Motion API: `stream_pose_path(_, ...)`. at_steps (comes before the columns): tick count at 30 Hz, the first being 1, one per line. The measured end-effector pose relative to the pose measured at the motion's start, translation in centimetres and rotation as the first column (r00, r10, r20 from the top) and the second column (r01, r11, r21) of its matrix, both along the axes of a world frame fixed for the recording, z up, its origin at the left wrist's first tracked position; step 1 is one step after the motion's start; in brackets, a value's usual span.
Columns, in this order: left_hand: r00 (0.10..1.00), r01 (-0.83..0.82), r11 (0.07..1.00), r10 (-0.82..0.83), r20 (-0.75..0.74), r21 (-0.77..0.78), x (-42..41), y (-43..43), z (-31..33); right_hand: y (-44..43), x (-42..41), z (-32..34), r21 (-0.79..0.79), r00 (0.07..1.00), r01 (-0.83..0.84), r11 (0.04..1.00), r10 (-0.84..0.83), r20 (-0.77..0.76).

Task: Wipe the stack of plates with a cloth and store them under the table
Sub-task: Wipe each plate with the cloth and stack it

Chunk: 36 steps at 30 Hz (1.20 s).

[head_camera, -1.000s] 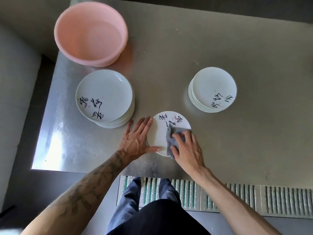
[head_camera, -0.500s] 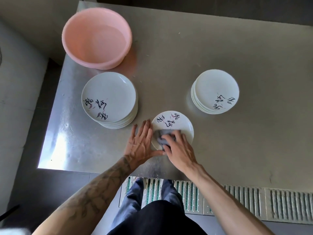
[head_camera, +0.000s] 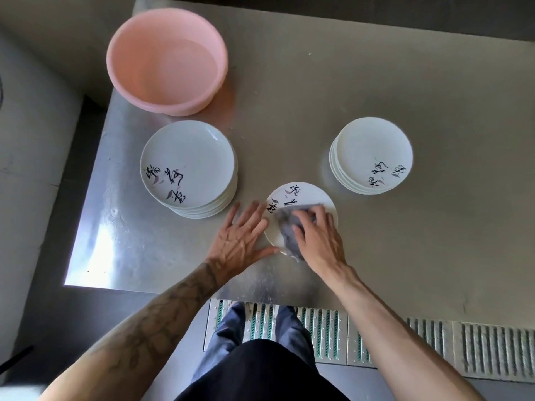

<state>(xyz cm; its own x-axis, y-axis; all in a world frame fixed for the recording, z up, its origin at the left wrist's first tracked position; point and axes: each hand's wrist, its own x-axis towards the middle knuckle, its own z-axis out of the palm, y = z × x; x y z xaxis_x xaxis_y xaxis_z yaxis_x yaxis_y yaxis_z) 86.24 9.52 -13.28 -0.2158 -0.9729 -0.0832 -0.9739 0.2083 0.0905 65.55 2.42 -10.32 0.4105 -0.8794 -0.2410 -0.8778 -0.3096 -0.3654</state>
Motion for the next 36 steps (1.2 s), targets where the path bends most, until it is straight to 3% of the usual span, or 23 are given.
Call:
stream_pose_path(3, 0.998, 0.027, 0.999, -0.028, 0.053, 0.028, 0.3, -0.9, 0.2, 0.4, -1.0, 0.2, -0.053, 0.993, 0.097, 0.994, -0.100, -0.060)
stream_pose_path(9, 0.999, 0.032, 0.995, -0.029, -0.032, 0.090, 0.0, -0.9, 0.3, 2.2, -0.6, 0.1, 0.059, 0.991, -0.128, 0.990, 0.126, 0.037)
stream_pose_path(13, 0.999, 0.015, 0.997, -0.013, -0.038, 0.078, 0.6, -0.2, 0.2, -0.9, -1.2, 0.4, 0.013, 0.994, 0.105, 0.994, -0.104, -0.029)
stream_pose_path(19, 0.999, 0.024, 0.999, -0.021, -0.044, 0.049, -0.5, 0.2, -0.1, 3.0, -0.9, 0.2, 0.030, 1.000, -0.021, 0.999, 0.021, -0.002)
stream_pose_path(25, 0.999, 0.021, 1.000, -0.020, -0.048, 0.020, 0.0, 0.9, 0.2, 0.4, -0.6, -0.2, -0.035, 0.991, 0.101, 0.994, -0.104, -0.081)
stream_pose_path(30, 0.996, 0.052, 0.998, -0.050, -0.080, 0.020, 0.5, -0.2, 0.6, 0.1, -2.0, -0.4, -0.035, 0.986, -0.168, 0.985, 0.167, -0.025)
stream_pose_path(36, 0.996, -0.008, 1.000, 0.007, -0.093, -0.010, -0.3, 0.4, -0.1, 2.8, 0.7, 0.1, 0.028, 0.996, 0.078, 0.997, -0.078, -0.032)
